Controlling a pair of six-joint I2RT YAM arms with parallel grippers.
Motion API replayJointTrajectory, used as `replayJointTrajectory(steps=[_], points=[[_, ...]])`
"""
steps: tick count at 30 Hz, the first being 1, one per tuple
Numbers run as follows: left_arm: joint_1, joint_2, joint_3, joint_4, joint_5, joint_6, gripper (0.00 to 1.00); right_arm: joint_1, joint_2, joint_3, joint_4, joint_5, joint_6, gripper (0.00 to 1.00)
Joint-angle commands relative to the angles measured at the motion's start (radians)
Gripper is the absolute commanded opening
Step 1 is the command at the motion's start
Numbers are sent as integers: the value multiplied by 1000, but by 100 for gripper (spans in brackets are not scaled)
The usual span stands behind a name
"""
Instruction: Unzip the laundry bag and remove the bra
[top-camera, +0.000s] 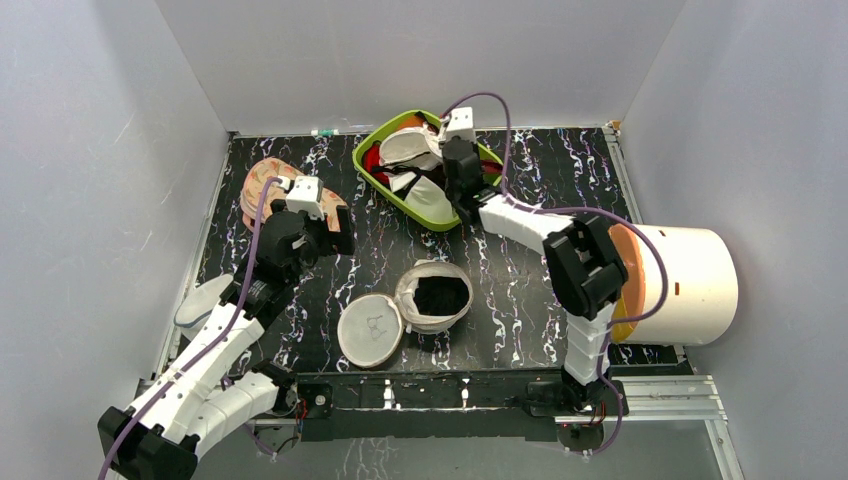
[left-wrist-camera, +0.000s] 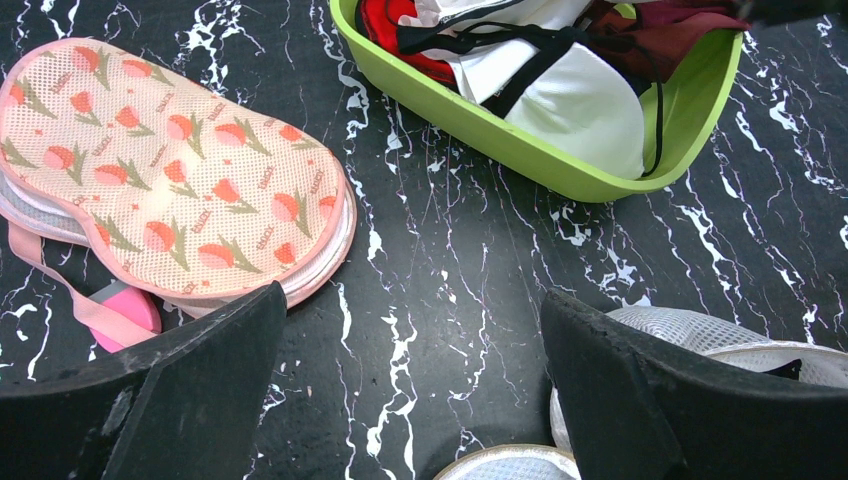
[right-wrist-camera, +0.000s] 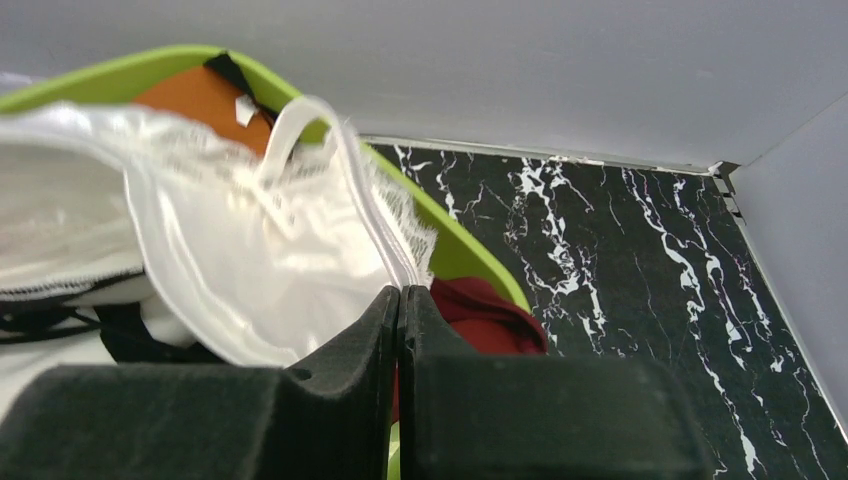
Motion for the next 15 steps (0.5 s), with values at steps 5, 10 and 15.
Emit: replayJointTrajectory(steps=[5,10,15], points=[[5,10,3,7,0,0,98,-39,-124,-94,6,-158,141,0],[5,23,4,6,-1,0,98,-48,-111,-72,-56,-222,170,3],[5,29,2,6,-6,4,98,-53,-197,-73,-128,-223,158,40]])
